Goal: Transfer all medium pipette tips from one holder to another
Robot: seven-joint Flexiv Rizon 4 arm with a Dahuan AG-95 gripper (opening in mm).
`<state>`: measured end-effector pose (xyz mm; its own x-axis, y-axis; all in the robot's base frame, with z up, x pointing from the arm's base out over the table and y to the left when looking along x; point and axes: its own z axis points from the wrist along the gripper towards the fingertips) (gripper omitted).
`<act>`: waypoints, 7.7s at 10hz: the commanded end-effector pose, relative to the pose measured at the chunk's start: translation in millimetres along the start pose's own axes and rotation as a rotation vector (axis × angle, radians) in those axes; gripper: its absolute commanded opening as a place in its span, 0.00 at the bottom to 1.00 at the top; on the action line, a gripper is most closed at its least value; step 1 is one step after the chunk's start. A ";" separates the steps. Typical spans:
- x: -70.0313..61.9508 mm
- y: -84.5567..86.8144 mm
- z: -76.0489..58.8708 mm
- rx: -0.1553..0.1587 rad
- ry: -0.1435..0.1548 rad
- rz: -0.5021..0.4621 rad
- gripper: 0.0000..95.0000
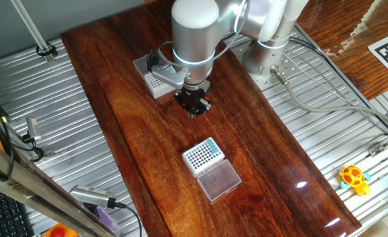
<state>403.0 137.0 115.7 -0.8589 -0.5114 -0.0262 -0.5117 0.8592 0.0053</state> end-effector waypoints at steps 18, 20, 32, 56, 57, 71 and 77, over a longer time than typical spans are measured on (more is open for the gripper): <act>132.8 -186.2 -27.4 0.011 0.018 0.010 0.00; 142.7 -193.0 -28.8 0.020 0.023 -0.009 0.00; 139.4 -174.4 -1.2 -0.020 -0.021 0.038 0.20; 139.7 -147.2 40.6 0.025 -0.059 0.063 0.00; 139.6 -147.3 40.5 0.025 -0.057 0.065 0.00; 85.8 -158.8 -29.7 -0.033 -0.061 0.034 0.00; 4.9 -39.1 -29.3 -0.025 -0.044 0.203 0.00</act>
<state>417.2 76.1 147.5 -0.9317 -0.3568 -0.0672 -0.3601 0.9318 0.0449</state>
